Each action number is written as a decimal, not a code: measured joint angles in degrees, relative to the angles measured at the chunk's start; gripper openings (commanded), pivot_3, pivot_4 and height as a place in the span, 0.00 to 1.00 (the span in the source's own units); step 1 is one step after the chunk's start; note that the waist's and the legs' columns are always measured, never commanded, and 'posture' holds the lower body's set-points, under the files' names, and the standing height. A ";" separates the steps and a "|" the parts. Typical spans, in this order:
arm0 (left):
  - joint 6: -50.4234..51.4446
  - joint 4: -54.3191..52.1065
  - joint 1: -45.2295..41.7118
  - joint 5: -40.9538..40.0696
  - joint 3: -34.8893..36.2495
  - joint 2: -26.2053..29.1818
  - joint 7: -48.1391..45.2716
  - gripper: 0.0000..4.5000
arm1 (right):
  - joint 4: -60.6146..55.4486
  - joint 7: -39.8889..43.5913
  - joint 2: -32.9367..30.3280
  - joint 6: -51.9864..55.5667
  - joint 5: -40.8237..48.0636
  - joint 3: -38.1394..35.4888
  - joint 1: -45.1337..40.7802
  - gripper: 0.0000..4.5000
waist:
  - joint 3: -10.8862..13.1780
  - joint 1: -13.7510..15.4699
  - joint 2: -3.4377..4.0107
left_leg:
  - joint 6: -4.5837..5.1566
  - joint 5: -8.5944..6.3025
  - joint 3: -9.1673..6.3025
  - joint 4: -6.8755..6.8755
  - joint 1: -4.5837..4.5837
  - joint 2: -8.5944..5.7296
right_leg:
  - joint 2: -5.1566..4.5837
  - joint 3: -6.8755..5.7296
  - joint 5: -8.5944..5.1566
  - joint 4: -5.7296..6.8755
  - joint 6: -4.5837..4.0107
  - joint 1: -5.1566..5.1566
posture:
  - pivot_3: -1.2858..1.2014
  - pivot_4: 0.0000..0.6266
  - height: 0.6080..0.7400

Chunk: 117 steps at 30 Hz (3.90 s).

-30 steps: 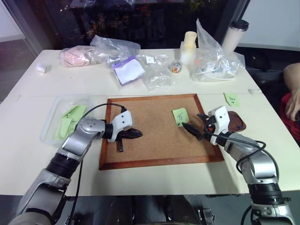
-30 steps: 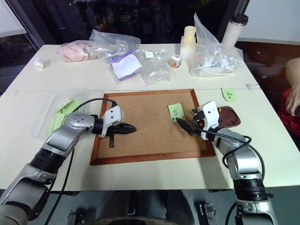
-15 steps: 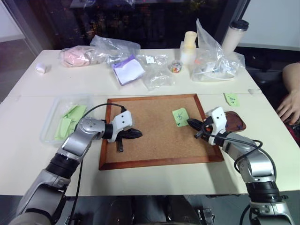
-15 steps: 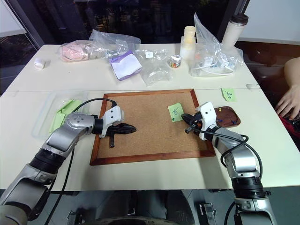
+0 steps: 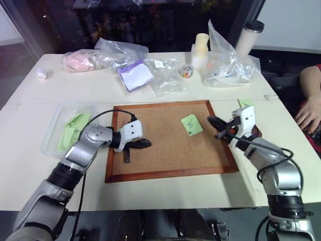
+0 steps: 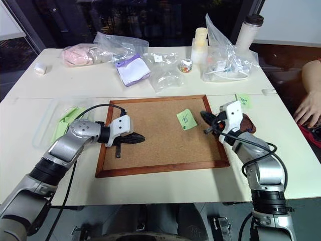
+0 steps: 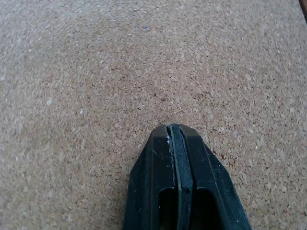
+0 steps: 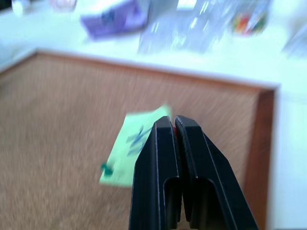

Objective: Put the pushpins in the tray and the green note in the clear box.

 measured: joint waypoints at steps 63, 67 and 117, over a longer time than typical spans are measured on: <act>0.41 1.64 -0.81 0.25 0.56 -2.29 -1.97 0.00 | -4.33 -6.51 -2.52 3.93 -1.69 0.04 -2.31 1.00 | -0.03 0.41 0.04 | 0.08 -0.04 -0.09 -0.07 -0.10 0.02 | -0.08 -0.04 -0.03 -0.35 -0.06 0.08 | 0.52 0.24 0.95; 1.77 0.23 -0.52 0.25 1.01 -2.27 -1.85 0.00 | -5.79 -6.65 0.81 4.44 -2.74 6.00 0.68 1.00 | -0.03 0.43 0.03 | 0.18 -0.10 -0.08 -0.10 -0.18 0.02 | -0.13 -0.06 -0.02 -0.53 -0.04 0.08 | 0.52 0.24 0.95; 3.06 -2.02 1.50 0.27 2.20 -1.99 -0.36 0.00 | 2.35 0.63 5.13 -7.94 -12.96 15.26 4.34 1.00 | -0.01 0.15 0.01 | 0.20 -0.12 -0.01 -0.14 -0.13 0.00 | -0.06 -0.03 -0.01 -0.52 -0.03 0.04 | 0.52 0.24 0.95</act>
